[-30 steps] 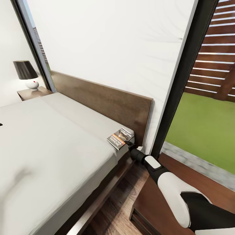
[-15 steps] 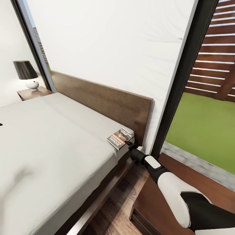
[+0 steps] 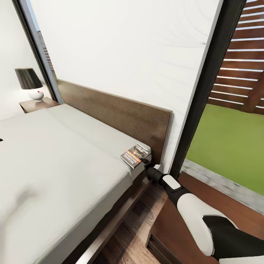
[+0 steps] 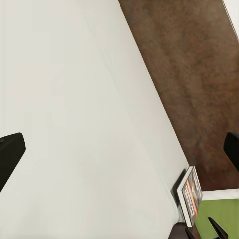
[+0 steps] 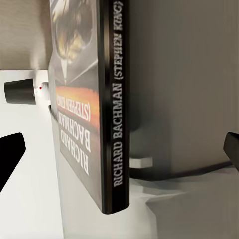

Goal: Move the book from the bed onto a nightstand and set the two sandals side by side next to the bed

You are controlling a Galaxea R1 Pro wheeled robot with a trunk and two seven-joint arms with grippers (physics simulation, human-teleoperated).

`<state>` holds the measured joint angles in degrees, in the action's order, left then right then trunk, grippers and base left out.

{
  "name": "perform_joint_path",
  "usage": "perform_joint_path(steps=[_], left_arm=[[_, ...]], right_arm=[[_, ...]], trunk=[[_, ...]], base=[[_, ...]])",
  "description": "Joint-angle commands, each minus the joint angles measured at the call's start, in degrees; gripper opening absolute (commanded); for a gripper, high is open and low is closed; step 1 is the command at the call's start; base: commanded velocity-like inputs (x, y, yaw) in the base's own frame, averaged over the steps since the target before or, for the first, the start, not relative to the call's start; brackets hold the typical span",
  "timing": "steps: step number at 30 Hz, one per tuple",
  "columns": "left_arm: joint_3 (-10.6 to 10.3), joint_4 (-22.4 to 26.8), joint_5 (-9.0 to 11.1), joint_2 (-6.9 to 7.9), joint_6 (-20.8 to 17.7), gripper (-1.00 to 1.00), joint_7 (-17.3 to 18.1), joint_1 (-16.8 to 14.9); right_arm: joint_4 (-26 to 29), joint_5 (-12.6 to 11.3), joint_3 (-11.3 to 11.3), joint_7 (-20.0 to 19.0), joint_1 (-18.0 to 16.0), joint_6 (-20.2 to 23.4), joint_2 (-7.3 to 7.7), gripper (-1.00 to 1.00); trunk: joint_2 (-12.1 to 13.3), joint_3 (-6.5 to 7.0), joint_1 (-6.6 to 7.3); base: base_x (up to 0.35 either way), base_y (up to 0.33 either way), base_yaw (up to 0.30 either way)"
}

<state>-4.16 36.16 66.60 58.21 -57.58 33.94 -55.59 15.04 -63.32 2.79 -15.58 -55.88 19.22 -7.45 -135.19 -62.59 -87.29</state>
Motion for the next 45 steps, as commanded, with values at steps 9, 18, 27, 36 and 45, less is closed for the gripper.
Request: perform_joint_path(steps=[9, 18, 27, 36, 45], left_arm=[[-0.3, -0.1, -0.2, 0.07, 0.0, 1.00, 0.5, -0.1], [-0.3, -0.1, -0.2, 0.07, 0.0, 1.00, 0.5, -0.1], [-0.3, -0.1, -0.2, 0.07, 0.0, 1.00, 0.5, -0.1], [-0.4, -0.1, -0.2, 0.07, 0.0, 1.00, 0.5, -0.1], [-0.4, -0.1, -0.2, 0.07, 0.0, 1.00, 0.5, -0.1]], right_arm=[[0.0, -0.1, 0.3, -0.1, 0.0, 0.3, -0.02, 1.00], [0.0, -0.1, 0.3, -0.1, -0.1, 0.2, -0.06, 1.00], [0.0, 0.1, 0.1, -0.1, -0.1, -0.8, -0.22, 1.00], [0.0, 0.1, 0.1, -0.2, -0.1, -1.1, -0.28, 1.00], [0.0, 0.1, 0.1, -0.2, -0.1, -1.1, -0.28, 1.00]], trunk=[[0.0, -0.05, 0.01], [0.0, -0.05, 0.01], [0.0, -0.05, 0.01], [0.0, -0.05, 0.01], [0.0, -0.05, 0.01]], base=[[0.000, 0.006, 0.000], [0.000, 0.000, 0.000], [0.001, 0.000, 0.000], [0.061, 0.000, 0.000], [0.021, 0.000, 0.000]])
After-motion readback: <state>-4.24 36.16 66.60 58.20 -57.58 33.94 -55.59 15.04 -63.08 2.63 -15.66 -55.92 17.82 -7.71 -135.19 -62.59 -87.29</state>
